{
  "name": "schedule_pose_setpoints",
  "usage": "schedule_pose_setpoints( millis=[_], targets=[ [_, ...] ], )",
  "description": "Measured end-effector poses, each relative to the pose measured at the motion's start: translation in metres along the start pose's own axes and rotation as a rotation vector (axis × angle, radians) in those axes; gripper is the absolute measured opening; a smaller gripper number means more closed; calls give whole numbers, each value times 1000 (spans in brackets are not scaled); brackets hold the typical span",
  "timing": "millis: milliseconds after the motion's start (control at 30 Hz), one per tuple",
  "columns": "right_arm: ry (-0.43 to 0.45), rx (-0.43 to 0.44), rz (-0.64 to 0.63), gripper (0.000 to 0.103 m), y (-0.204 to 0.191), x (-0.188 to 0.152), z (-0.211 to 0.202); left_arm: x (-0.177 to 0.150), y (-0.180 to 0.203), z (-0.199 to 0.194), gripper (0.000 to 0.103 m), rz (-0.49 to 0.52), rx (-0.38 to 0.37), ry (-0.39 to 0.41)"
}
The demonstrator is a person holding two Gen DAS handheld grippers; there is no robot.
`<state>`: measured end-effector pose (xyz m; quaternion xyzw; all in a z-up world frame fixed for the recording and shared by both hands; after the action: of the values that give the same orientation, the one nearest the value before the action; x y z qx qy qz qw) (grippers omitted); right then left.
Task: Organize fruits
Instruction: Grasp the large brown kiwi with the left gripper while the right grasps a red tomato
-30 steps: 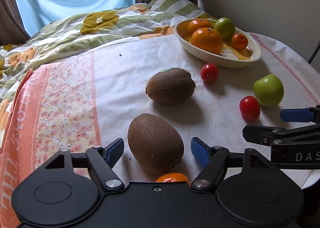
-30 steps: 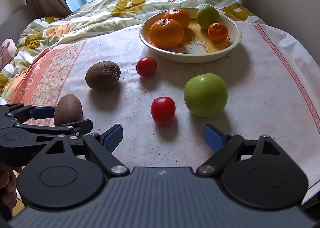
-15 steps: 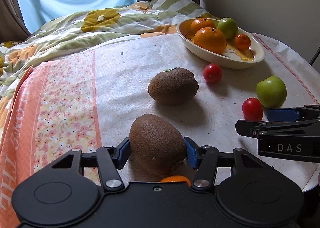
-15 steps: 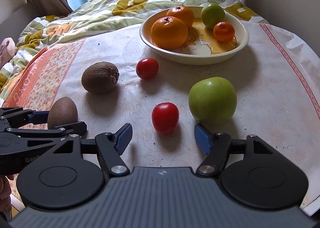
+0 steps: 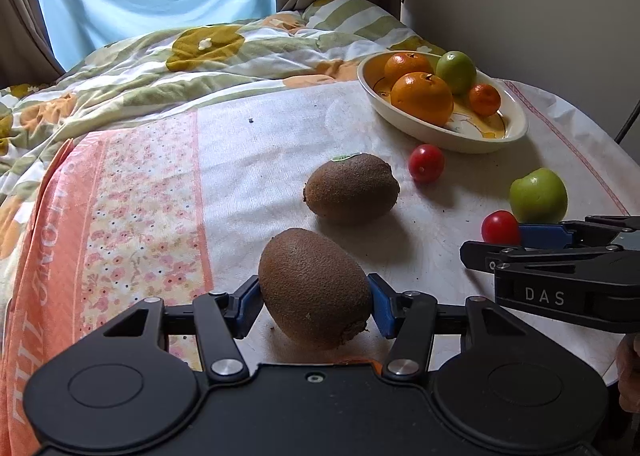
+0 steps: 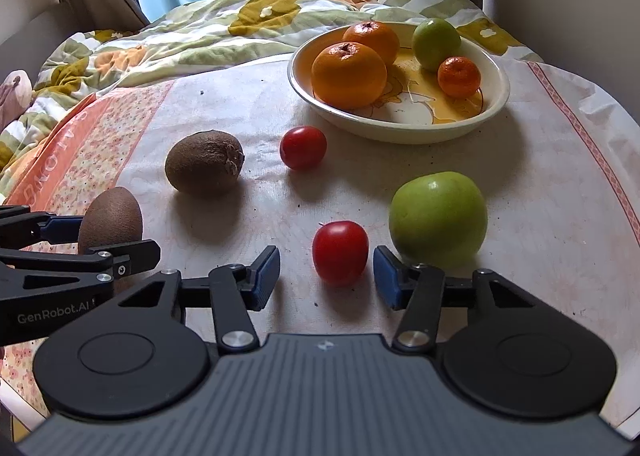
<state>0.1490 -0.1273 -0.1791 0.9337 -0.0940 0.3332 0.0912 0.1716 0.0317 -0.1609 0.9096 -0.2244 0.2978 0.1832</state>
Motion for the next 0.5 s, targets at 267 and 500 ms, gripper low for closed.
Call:
schedule_pose_setpoints(
  millis=[267,500],
  targets=[
    [-1,-34,-2,45,-1,3,1,3,0,-11,60,-4,6,24],
    [14,-13,0,45,-1,5,-15,6,3,-27,60,-1,7,53]
  ],
)
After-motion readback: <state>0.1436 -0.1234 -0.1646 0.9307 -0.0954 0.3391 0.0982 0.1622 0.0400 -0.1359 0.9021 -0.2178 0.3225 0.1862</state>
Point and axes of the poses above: each gripper's, at about its wrist camera, not at the fingertips, and z roughly the way its jaws point, y to its right, x to its top, the point moved 1 cm from there along z, roughly the way its jaws point, and after that the axes turned 15 degrees about -x, right-handed, at the moved point
